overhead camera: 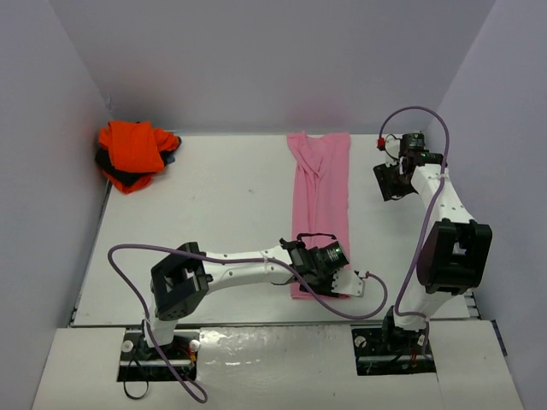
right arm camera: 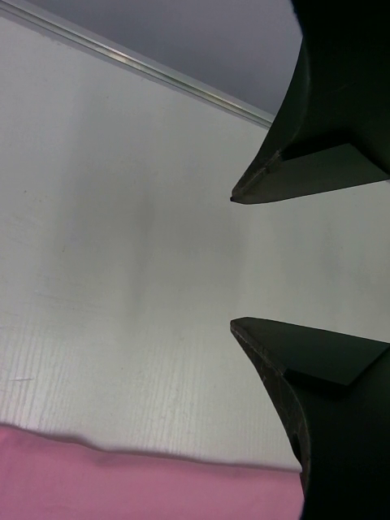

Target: Fold and stack the t-shirts

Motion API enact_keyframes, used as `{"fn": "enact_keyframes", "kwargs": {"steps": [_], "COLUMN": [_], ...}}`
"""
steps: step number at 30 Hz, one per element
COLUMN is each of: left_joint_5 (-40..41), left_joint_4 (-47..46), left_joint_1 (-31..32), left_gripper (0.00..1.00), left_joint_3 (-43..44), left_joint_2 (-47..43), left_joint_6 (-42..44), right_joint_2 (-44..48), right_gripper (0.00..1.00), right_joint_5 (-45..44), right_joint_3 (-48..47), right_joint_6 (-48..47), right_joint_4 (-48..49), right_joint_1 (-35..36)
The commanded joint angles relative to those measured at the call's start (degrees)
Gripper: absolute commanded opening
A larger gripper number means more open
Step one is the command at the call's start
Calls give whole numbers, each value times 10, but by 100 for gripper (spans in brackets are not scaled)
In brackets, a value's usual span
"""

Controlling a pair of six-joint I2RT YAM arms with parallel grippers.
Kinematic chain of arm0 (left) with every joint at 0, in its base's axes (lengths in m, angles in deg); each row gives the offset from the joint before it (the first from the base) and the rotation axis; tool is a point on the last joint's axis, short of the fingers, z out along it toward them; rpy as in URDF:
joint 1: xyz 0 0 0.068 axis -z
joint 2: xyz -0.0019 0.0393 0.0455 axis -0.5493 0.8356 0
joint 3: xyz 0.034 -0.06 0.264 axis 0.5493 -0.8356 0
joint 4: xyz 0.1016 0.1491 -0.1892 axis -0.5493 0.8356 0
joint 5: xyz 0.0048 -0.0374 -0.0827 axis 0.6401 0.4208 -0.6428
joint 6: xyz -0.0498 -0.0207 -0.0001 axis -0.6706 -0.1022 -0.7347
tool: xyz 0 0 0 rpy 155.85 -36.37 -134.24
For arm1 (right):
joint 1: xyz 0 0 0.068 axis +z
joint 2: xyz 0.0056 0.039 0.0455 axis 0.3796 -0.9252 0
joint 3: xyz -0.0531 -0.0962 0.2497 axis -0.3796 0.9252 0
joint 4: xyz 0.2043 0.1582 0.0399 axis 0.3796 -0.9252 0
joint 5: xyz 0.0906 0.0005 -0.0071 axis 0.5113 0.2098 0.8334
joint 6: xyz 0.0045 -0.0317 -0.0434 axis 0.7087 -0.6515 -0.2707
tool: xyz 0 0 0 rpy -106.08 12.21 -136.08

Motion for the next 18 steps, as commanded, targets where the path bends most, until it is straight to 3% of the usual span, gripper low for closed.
{"fn": "enact_keyframes", "kwargs": {"steps": [1, 9, 12, 16, 18], "left_joint_5": [-5, -18, 0, 26, 13], "left_joint_4": [-12, -14, -8, -26, -42], "left_joint_1": [11, 14, -10, -135, -276], "left_gripper": [39, 39, 35, 34, 29], "left_joint_3": [15, 17, 26, 65, 95], "left_joint_2": [-24, -3, -25, -94, -139], "left_joint_6": [-18, -20, -39, -102, -164], "right_joint_2": [15, 17, 47, 117, 169], "right_gripper": [56, 56, 59, 63, 70], "right_joint_5": [9, 19, 72, 63, 6], "right_joint_3": [1, 5, 17, 86, 143], "right_joint_6": [8, 12, -14, -82, -92], "right_joint_4": [19, 20, -13, -61, -80], "right_joint_1": [2, 2, 17, 133, 271]}}
